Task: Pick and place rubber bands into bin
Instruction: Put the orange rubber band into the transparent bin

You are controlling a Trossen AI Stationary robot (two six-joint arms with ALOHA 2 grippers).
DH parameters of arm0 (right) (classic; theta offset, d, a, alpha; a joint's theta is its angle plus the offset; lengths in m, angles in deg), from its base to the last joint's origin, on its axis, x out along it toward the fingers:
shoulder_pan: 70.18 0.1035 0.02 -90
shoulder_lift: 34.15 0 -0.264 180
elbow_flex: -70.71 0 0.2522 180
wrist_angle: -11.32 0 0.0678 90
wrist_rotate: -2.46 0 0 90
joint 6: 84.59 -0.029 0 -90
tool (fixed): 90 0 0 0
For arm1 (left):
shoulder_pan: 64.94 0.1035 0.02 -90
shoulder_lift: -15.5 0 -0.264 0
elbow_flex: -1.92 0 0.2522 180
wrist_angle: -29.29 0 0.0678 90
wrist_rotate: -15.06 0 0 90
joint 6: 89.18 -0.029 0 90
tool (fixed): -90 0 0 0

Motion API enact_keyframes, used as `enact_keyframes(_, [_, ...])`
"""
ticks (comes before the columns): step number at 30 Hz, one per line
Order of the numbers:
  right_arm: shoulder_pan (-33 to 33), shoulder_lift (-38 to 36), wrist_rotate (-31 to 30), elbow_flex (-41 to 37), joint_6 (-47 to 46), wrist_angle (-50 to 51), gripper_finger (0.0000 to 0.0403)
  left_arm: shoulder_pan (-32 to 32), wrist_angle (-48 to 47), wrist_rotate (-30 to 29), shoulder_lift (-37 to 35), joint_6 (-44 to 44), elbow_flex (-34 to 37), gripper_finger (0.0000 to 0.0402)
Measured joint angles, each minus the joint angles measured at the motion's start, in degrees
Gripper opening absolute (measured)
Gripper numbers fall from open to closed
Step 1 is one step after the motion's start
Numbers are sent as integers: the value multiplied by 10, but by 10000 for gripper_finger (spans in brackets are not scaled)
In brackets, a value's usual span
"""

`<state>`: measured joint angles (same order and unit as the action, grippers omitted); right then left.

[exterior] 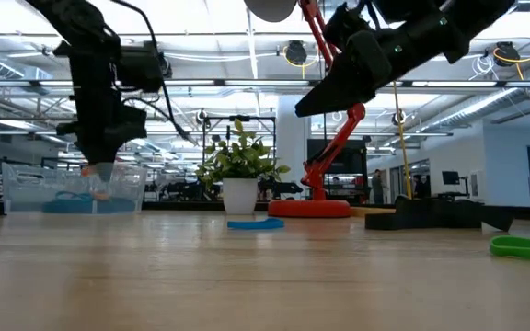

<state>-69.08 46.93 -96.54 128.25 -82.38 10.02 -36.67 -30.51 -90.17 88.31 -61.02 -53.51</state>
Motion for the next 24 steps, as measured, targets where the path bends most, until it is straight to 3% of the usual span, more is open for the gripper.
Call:
enact_keyframes(11, [0, 0, 0, -26, 6, -86, 177, 10, 1, 17, 48, -2, 0, 5])
enact_keyframes(19, [0, 0, 0, -26, 6, -87, 178, 10, 1, 17, 48, -4, 0, 54])
enact_keyframes(24, [0, 0, 0, -26, 6, -87, 177, 10, 1, 17, 48, -4, 0, 64])
